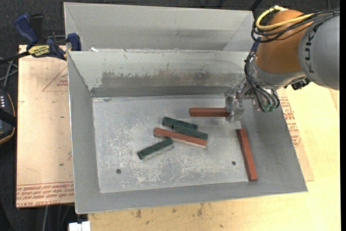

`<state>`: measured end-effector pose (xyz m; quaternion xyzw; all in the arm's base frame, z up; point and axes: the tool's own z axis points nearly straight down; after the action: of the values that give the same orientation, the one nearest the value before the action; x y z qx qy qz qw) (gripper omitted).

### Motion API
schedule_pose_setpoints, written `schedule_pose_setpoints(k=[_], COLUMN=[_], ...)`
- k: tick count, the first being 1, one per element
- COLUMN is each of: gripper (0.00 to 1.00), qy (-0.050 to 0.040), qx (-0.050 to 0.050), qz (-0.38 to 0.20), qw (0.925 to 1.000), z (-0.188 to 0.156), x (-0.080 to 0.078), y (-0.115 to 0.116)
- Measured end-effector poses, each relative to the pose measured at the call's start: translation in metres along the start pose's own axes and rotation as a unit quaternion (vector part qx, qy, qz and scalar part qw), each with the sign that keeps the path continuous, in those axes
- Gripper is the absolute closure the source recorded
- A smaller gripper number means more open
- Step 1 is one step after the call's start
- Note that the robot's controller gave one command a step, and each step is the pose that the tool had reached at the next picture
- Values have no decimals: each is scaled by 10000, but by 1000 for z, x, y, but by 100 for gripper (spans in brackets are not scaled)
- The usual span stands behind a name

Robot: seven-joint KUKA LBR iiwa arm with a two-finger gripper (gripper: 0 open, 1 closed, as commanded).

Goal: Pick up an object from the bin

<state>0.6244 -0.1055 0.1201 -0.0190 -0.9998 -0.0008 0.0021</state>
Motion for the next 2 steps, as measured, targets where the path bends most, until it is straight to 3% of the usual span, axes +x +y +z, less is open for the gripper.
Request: schedule_pose_setpoints(k=[1,2], gripper=[100,100], qy=[-103,28], qx=[18,-4], qz=[-67,-220], qw=[9999,9998], z=[-22,-39], x=[-6,10], y=[16,20])
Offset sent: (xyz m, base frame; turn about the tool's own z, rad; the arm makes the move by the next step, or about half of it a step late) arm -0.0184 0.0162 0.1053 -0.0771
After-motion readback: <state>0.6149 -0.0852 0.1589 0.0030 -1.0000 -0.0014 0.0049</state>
